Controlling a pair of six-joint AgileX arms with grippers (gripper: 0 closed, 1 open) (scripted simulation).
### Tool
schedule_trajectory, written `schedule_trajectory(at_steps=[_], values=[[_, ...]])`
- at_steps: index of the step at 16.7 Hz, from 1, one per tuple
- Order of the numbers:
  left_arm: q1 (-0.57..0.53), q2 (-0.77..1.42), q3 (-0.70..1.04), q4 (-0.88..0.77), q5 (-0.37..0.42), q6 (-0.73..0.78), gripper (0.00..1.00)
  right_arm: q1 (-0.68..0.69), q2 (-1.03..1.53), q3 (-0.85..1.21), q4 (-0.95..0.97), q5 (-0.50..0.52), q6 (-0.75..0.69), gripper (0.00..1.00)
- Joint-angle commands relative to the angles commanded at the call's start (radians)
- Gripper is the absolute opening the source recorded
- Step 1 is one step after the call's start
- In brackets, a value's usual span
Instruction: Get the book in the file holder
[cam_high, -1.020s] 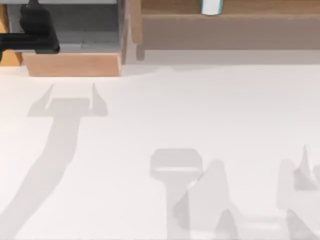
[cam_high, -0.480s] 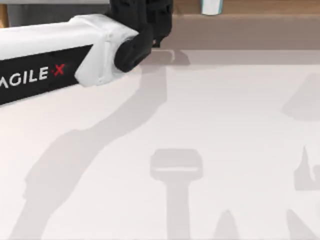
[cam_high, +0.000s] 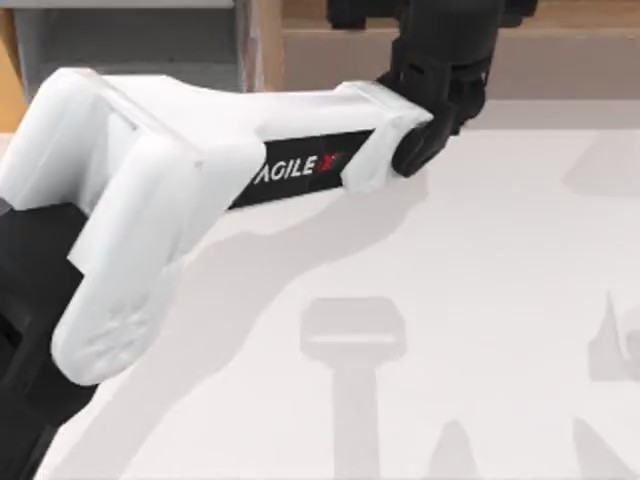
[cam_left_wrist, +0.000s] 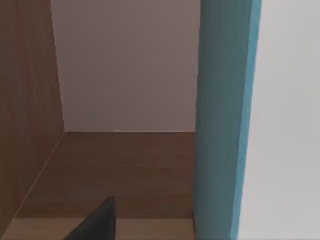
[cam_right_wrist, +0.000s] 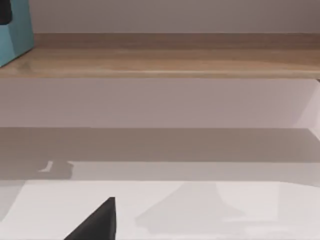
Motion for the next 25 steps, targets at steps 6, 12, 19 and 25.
schedule_trajectory(at_steps=[6,12,19,25], values=[[-0.006,0.037,0.038,0.004,-0.008,-0.001,1.00,0.000,0.000,0.000,0.000,0.000,0.000,1.00],[0.011,0.076,0.111,-0.031,0.009,-0.003,1.00,0.000,0.000,0.000,0.000,0.000,0.000,1.00],[0.019,0.100,0.155,-0.052,0.017,-0.003,0.92,0.000,0.000,0.000,0.000,0.000,0.000,1.00],[0.019,0.100,0.155,-0.052,0.017,-0.003,0.47,0.000,0.000,0.000,0.000,0.000,0.000,1.00]])
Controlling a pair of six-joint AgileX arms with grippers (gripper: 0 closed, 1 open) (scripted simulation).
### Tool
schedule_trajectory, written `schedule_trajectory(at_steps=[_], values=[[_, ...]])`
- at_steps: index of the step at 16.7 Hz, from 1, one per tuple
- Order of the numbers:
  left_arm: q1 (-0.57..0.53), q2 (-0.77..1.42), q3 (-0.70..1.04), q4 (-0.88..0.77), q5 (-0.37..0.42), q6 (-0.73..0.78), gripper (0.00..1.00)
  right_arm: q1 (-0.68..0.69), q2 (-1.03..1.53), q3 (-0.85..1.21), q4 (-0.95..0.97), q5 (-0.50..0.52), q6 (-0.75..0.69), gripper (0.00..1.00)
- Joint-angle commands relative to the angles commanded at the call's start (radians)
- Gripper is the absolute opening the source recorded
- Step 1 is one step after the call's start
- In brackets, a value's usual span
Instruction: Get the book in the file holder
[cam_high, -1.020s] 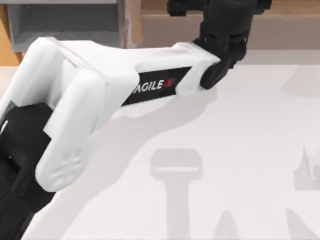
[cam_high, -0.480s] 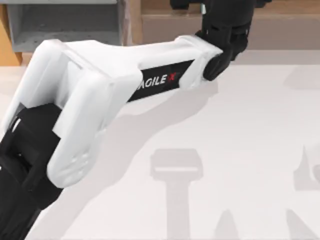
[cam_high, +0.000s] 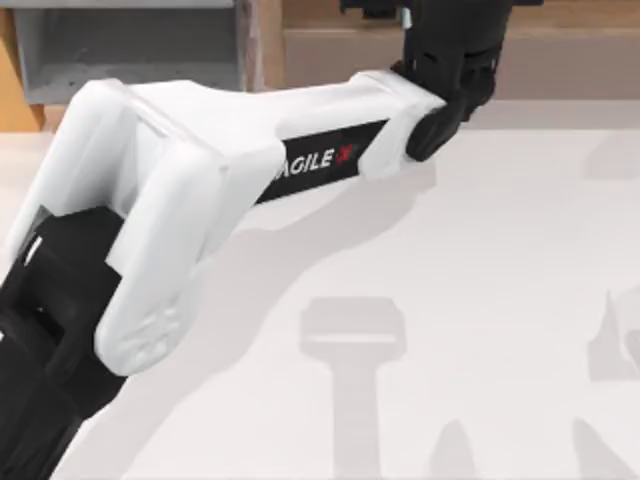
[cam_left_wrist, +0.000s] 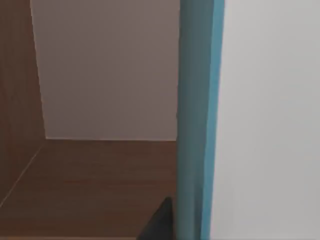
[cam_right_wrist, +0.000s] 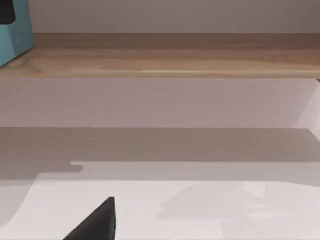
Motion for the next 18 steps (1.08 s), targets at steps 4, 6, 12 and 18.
schedule_trajectory(at_steps=[4,6,12,18], values=[[0.000,0.000,0.000,0.000,0.000,0.000,0.17,0.000,0.000,0.000,0.000,0.000,0.000,1.00],[0.000,0.000,0.000,0.000,0.000,0.000,0.02,0.000,0.000,0.000,0.000,0.000,0.000,1.00],[0.000,0.000,0.000,0.000,0.000,0.000,0.00,0.000,0.000,0.000,0.000,0.000,0.000,1.00],[-0.004,-0.009,0.015,-0.023,0.000,0.001,0.00,0.000,0.000,0.000,0.000,0.000,0.000,1.00]])
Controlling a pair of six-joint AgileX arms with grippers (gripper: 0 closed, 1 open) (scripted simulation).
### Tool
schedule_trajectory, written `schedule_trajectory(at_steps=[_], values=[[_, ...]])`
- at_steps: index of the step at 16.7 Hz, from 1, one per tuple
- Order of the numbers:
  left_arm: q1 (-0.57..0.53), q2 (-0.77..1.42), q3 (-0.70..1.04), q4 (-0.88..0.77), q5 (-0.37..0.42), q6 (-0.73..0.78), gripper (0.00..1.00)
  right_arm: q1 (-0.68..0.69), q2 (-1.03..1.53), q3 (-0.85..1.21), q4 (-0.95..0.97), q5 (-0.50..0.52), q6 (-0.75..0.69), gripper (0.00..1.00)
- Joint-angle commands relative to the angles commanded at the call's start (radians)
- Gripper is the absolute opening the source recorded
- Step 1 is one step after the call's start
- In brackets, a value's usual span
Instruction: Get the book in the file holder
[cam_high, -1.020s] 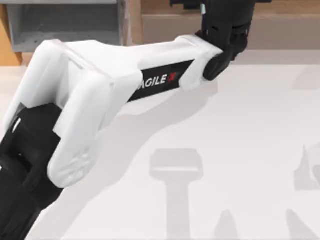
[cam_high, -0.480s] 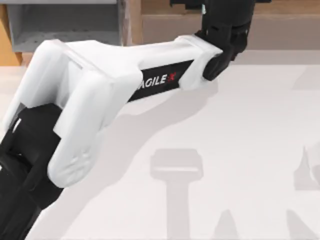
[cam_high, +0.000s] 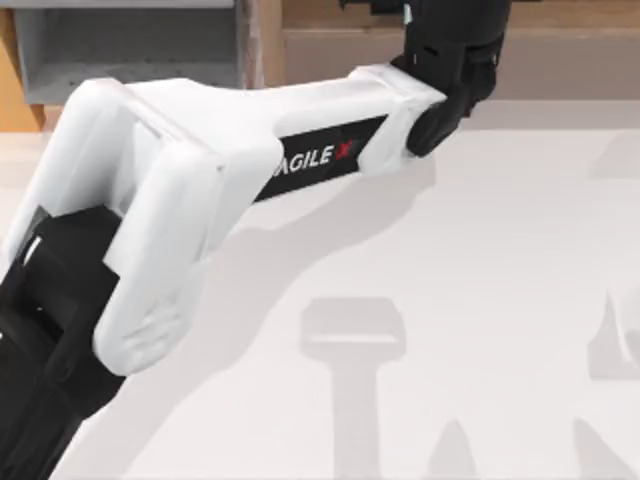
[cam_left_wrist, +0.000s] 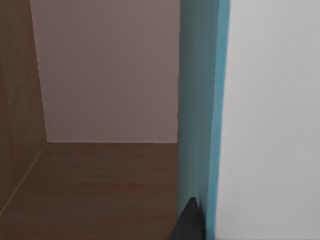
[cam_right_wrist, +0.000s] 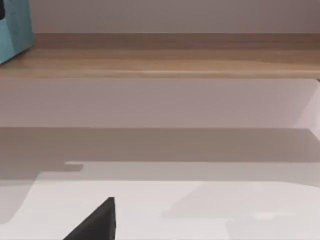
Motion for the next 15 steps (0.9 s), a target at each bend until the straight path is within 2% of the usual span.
schedule_trajectory(at_steps=[7,9,12,15], values=[[0.000,-0.004,0.013,-0.022,-0.001,0.002,0.00,0.000,0.000,0.000,0.000,0.000,0.000,1.00],[-0.002,-0.029,-0.016,-0.017,0.026,0.019,0.00,0.000,0.000,0.000,0.000,0.000,0.000,1.00],[-0.027,-0.119,-0.136,-0.001,0.130,0.076,0.00,0.000,0.000,0.000,0.000,0.000,0.000,1.00],[-0.067,-0.260,-0.338,0.031,0.292,0.153,0.00,0.000,0.000,0.000,0.000,0.000,0.000,1.00]])
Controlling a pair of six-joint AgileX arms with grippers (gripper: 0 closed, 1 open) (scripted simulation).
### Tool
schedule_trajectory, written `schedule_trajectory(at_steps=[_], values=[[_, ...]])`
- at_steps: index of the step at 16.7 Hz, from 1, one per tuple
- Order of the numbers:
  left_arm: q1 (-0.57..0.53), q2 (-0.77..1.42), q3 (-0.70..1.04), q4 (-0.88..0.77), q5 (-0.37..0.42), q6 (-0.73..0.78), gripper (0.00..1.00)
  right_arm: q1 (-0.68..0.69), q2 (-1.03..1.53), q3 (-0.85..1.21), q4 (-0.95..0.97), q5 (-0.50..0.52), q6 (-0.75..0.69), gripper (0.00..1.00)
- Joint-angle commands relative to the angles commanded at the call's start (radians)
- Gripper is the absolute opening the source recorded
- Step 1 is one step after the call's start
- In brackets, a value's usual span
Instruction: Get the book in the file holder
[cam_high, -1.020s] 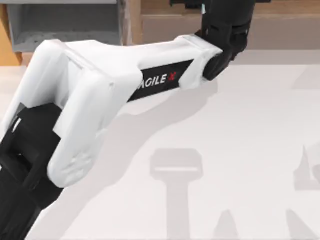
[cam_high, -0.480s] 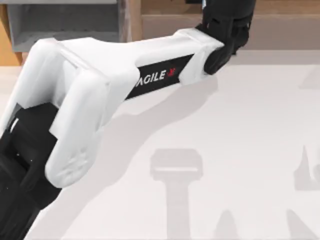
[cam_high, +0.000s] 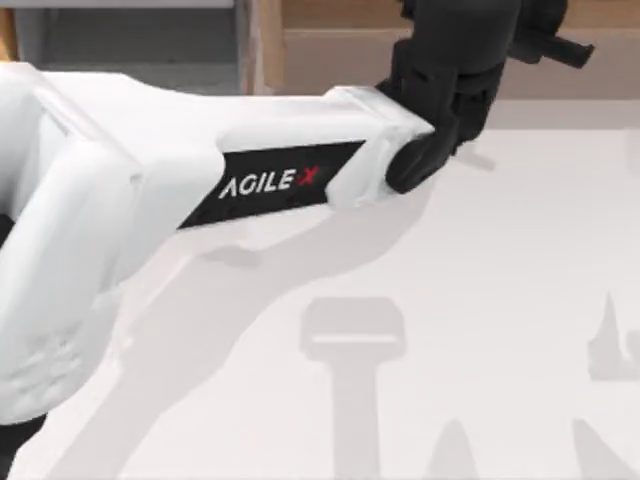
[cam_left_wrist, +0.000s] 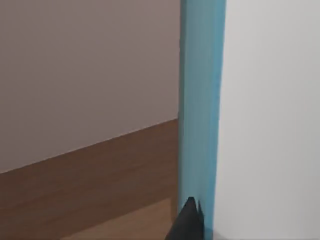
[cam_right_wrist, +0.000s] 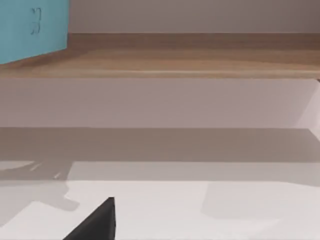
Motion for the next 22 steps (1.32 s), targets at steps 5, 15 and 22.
schedule_trajectory(at_steps=[5,15,22], values=[[-0.007,-0.235,-0.379,0.055,0.271,0.175,0.00,0.000,0.000,0.000,0.000,0.000,0.000,1.00],[0.282,-0.541,-0.969,0.132,0.394,0.811,0.00,0.000,0.000,0.000,0.000,0.000,0.000,1.00],[0.562,-0.516,-0.977,0.216,0.276,1.280,0.00,0.000,0.000,0.000,0.000,0.000,0.000,1.00]])
